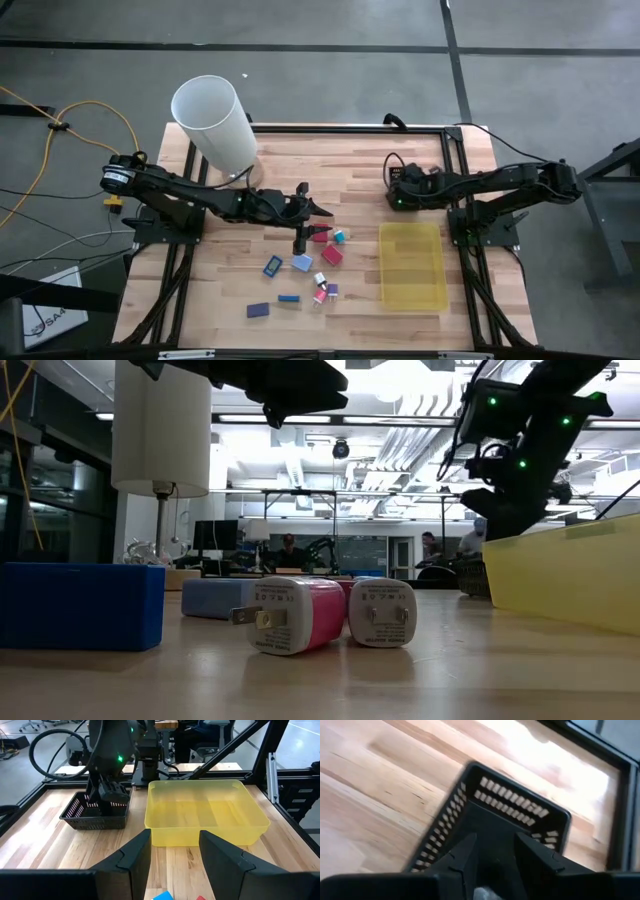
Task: Pick & Place Office items
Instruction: Put bottom right blue digital clock into the black bin
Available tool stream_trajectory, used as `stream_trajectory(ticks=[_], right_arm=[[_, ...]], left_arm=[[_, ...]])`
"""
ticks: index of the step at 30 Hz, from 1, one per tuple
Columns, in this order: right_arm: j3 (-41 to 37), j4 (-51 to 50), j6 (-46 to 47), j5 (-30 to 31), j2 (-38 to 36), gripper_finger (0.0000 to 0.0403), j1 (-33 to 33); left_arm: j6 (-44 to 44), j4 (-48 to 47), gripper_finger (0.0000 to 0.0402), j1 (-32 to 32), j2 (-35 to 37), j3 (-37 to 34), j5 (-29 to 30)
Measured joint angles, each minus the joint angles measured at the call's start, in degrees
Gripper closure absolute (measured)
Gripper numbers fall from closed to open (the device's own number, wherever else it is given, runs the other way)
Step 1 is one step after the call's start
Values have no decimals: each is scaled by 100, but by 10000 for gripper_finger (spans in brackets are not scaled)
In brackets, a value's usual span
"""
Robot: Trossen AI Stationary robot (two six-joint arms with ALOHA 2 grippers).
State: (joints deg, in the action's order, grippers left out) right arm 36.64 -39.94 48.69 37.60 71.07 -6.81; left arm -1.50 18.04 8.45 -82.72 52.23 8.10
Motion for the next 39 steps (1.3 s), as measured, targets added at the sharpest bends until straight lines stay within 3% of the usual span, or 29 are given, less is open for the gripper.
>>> stream_trajectory(ticks=[11, 20, 24, 32, 39], right_arm=[[88, 1286, -1329, -68, -4, 285, -9], [168, 1799, -1996, -715, -4, 284, 10], [168, 1834, -2263, -1163, -4, 284, 10], [168, 2284, -2828, -2749, -6, 285, 87], [168, 2964, -3157, -3368, -7, 285, 596]], left_arm=[[20, 0, 240, 0, 0, 0, 1], [22, 0, 240, 0, 0, 0, 1], [22, 0, 240, 0, 0, 0, 0], [70, -140, 240, 0, 2, 2, 2], [195, -566, 240, 113, 2, 2, 11]])
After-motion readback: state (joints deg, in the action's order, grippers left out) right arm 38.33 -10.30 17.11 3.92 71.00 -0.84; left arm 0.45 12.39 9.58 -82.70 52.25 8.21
